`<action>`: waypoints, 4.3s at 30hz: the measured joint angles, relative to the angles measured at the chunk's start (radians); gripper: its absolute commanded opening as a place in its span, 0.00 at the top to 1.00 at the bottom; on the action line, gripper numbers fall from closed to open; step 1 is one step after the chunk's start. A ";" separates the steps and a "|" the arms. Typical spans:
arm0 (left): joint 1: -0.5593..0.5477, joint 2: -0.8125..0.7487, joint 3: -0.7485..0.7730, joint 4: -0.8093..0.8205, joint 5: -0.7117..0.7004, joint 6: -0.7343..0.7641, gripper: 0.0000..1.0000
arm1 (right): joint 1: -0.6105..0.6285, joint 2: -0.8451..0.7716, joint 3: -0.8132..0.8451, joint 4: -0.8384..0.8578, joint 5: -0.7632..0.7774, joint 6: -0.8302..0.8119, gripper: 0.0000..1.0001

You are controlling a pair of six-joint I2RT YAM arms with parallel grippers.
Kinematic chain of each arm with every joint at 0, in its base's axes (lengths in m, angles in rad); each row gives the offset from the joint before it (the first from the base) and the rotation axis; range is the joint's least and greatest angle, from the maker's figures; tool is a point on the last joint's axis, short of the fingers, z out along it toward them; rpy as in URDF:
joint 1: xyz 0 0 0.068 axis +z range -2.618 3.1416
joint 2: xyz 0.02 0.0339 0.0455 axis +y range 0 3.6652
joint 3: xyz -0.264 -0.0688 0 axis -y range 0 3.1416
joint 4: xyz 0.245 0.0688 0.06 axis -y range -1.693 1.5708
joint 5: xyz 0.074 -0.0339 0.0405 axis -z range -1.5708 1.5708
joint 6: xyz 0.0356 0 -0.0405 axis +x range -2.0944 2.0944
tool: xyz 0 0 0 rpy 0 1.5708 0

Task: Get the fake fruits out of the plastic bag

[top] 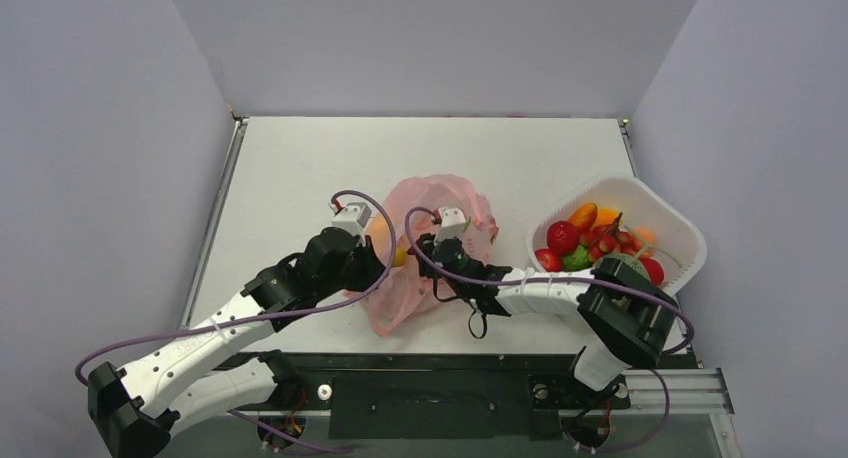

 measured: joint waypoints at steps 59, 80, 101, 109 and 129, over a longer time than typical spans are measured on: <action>0.005 0.015 -0.016 -0.003 0.021 0.073 1.00 | -0.499 -1.092 -0.295 -1.051 0.307 0.491 0.54; 0.005 -0.002 -0.016 -0.034 0.013 0.103 1.00 | -0.407 -1.072 -0.122 -0.841 0.085 0.167 0.32; 0.006 -0.038 -0.009 -0.164 -0.080 0.098 1.00 | 0.297 -0.459 -0.039 -0.255 -0.020 -0.147 0.51; 0.007 -0.051 0.000 -0.180 -0.091 0.095 1.00 | 0.309 -0.352 -0.023 -0.172 -0.016 -0.135 0.58; 0.002 0.126 0.132 -0.048 0.146 0.050 1.00 | 0.163 -0.095 -0.112 -0.010 0.016 0.052 0.56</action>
